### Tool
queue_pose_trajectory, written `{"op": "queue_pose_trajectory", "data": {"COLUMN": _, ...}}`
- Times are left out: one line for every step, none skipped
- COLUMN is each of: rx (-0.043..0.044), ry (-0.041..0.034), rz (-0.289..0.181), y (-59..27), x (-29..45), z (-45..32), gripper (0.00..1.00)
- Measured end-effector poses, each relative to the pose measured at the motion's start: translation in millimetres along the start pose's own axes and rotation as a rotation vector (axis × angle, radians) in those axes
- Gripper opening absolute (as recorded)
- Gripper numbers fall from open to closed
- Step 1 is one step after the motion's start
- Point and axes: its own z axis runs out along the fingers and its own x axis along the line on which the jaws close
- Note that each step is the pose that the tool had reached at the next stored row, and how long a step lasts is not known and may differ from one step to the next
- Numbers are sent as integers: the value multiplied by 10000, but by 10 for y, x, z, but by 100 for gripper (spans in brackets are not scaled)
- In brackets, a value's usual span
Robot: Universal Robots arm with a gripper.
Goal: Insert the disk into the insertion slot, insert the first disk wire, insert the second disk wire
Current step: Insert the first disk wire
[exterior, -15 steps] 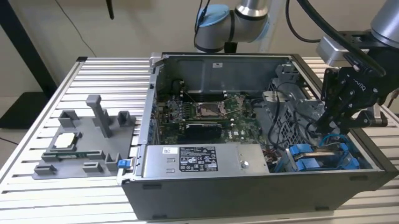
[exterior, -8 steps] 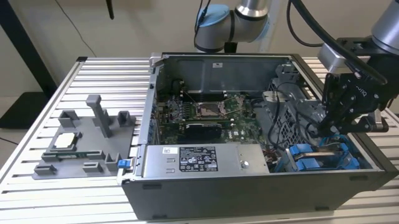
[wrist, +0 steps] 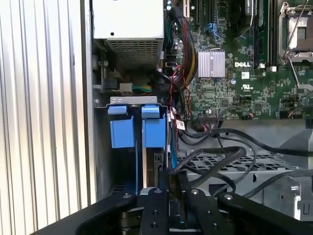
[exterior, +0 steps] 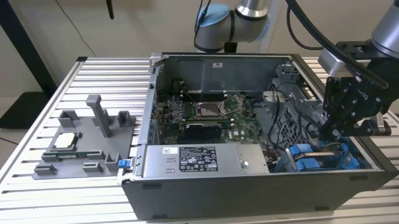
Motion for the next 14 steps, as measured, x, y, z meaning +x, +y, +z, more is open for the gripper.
{"op": "queue_pose_trajectory", "data": {"rx": 2, "ry": 19, "rz": 0, "y": -4, "x": 4, "z": 2, "gripper": 0}}
{"op": "queue_pose_trajectory", "data": {"rx": 3, "ry": 21, "rz": 0, "y": -14, "x": 11, "z": 5, "gripper": 0}}
{"op": "queue_pose_trajectory", "data": {"rx": 3, "ry": 20, "rz": 1, "y": -25, "x": 18, "z": 7, "gripper": 0}}
{"op": "queue_pose_trajectory", "data": {"rx": 3, "ry": 21, "rz": 1, "y": -41, "x": 24, "z": 8, "gripper": 0}}
{"op": "queue_pose_trajectory", "data": {"rx": 3, "ry": 21, "rz": 0, "y": -59, "x": 32, "z": 10, "gripper": 0}}
{"op": "queue_pose_trajectory", "data": {"rx": 2, "ry": 21, "rz": 0, "y": -75, "x": 39, "z": 10, "gripper": 0}}
{"op": "queue_pose_trajectory", "data": {"rx": 3, "ry": 21, "rz": 0, "y": -88, "x": 45, "z": 13, "gripper": 0}}
{"op": "queue_pose_trajectory", "data": {"rx": 2, "ry": 18, "rz": 1, "y": -94, "x": 46, "z": 19, "gripper": 0}}
{"op": "queue_pose_trajectory", "data": {"rx": 3, "ry": 18, "rz": 0, "y": -99, "x": 46, "z": 24, "gripper": 0}}
{"op": "queue_pose_trajectory", "data": {"rx": 3, "ry": 21, "rz": 0, "y": -103, "x": 46, "z": 29, "gripper": 0}}
{"op": "queue_pose_trajectory", "data": {"rx": 3, "ry": 20, "rz": -2, "y": -105, "x": 47, "z": 35, "gripper": 0}}
{"op": "queue_pose_trajectory", "data": {"rx": 2, "ry": 21, "rz": -12, "y": -109, "x": 46, "z": 41, "gripper": 0}}
{"op": "queue_pose_trajectory", "data": {"rx": 2, "ry": 23, "rz": -34, "y": -114, "x": 47, "z": 45, "gripper": 0}}
{"op": "queue_pose_trajectory", "data": {"rx": 1, "ry": 22, "rz": -63, "y": -118, "x": 47, "z": 51, "gripper": 0}}
